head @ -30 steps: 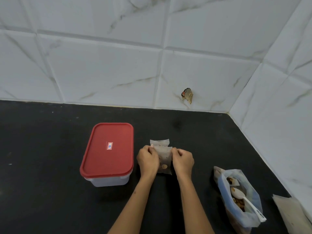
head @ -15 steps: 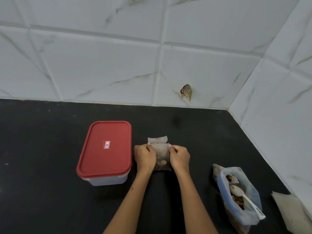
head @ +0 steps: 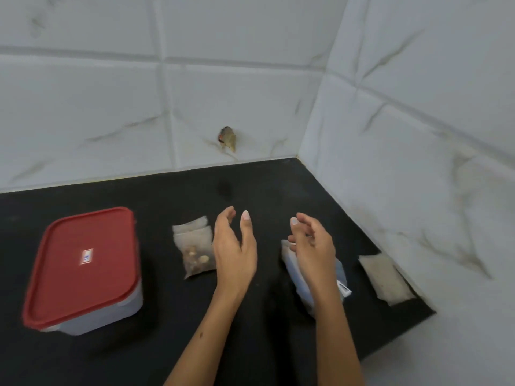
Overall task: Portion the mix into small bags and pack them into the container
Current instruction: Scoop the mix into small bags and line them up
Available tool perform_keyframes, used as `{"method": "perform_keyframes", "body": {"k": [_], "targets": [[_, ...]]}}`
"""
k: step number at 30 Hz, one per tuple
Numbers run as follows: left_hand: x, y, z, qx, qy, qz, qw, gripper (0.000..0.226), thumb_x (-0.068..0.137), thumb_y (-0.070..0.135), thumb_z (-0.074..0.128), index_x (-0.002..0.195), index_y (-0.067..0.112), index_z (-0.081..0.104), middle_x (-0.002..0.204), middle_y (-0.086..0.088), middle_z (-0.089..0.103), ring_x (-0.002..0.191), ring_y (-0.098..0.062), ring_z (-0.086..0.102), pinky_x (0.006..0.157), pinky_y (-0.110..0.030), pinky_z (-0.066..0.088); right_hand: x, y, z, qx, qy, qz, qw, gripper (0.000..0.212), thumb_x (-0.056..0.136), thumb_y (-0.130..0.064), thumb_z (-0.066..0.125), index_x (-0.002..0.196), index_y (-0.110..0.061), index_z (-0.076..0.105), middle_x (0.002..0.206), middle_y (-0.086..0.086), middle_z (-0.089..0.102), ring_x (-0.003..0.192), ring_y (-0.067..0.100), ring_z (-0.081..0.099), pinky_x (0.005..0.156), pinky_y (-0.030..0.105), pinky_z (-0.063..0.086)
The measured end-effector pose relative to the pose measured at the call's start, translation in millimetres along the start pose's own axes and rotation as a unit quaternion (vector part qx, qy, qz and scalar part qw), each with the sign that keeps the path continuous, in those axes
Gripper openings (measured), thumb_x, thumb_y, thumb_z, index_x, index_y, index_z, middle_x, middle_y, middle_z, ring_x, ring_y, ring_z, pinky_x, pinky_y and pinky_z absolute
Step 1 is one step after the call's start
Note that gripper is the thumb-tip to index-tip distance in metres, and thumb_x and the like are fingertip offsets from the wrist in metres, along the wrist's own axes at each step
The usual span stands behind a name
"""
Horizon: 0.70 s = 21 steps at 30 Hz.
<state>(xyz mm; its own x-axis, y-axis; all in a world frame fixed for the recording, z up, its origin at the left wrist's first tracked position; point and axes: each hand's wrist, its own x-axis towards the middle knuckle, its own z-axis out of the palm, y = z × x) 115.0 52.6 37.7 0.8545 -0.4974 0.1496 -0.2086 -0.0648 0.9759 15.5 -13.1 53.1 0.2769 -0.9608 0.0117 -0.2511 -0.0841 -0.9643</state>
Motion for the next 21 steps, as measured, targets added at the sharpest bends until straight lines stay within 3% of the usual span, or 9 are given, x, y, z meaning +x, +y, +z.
{"method": "perform_keyframes", "body": {"k": [2,4,7,10,13,18,21], "targets": [[-19,11,25,-0.066,-0.068,-0.013,0.995,0.026,0.098,0.034,0.047,0.119,0.02,0.052,0.112,0.009,0.06,0.103,0.007,0.057,0.088,-0.011,0.045,0,11,-38,-0.013,0.075,0.001,0.997,0.023,0.091,-0.035,0.056,0.113,-0.029,0.061,0.099,-0.01,0.066,0.094,0.009,0.064,0.087,0.032,0.052],[-40,20,54,-0.127,-0.137,-0.048,0.981,0.016,0.097,0.031,0.049,0.107,0.022,0.057,0.103,0.005,0.066,0.096,0.001,0.062,0.084,-0.017,0.049,2,22,-74,-0.038,0.151,0.009,0.988,0.023,0.091,-0.031,0.057,0.112,-0.025,0.062,0.101,-0.007,0.066,0.093,0.012,0.063,0.086,0.035,0.052],[-76,33,103,-0.203,-0.239,-0.164,0.935,0.014,0.097,0.03,0.05,0.094,0.022,0.062,0.096,0.0,0.069,0.098,-0.016,0.064,0.09,-0.029,0.051,2,39,-124,-0.119,0.231,0.052,0.964,0.025,0.093,-0.021,0.056,0.115,-0.012,0.063,0.107,0.002,0.065,0.09,0.012,0.056,0.083,0.024,0.043],[-110,38,143,-0.161,-0.345,-0.214,0.899,0.024,0.099,0.039,0.043,0.104,0.02,0.057,0.097,0.009,0.062,0.094,-0.007,0.06,0.077,-0.013,0.046,7,64,-162,-0.208,0.238,0.113,0.942,0.025,0.092,-0.016,0.054,0.114,-0.008,0.063,0.113,0.01,0.065,0.097,0.024,0.059,0.082,0.027,0.04],[-126,36,172,-0.115,-0.361,-0.242,0.894,0.035,0.099,0.045,0.037,0.117,0.017,0.048,0.107,0.006,0.057,0.087,0.004,0.051,0.069,-0.011,0.039,17,88,-182,-0.291,0.199,0.182,0.918,0.026,0.091,-0.017,0.054,0.113,-0.005,0.062,0.112,0.013,0.064,0.102,0.029,0.059,0.074,0.025,0.036],[-136,34,198,-0.081,-0.328,-0.275,0.9,0.051,0.099,0.05,0.033,0.131,0.012,0.044,0.117,0.001,0.052,0.103,-0.011,0.05,0.084,-0.023,0.036,31,117,-194,-0.343,0.148,0.217,0.902,0.029,0.091,-0.03,0.053,0.105,-0.006,0.063,0.108,0.013,0.064,0.101,0.03,0.06,0.074,0.03,0.042],[-140,35,203,-0.067,-0.315,-0.279,0.905,0.051,0.099,0.051,0.032,0.128,0.013,0.047,0.114,0.001,0.054,0.101,-0.012,0.05,0.083,-0.025,0.035,36,119,-197,-0.329,0.149,0.216,0.907,0.022,0.09,-0.027,0.057,0.101,-0.01,0.067,0.102,0.008,0.068,0.095,0.026,0.062,0.067,0.024,0.037]]}}
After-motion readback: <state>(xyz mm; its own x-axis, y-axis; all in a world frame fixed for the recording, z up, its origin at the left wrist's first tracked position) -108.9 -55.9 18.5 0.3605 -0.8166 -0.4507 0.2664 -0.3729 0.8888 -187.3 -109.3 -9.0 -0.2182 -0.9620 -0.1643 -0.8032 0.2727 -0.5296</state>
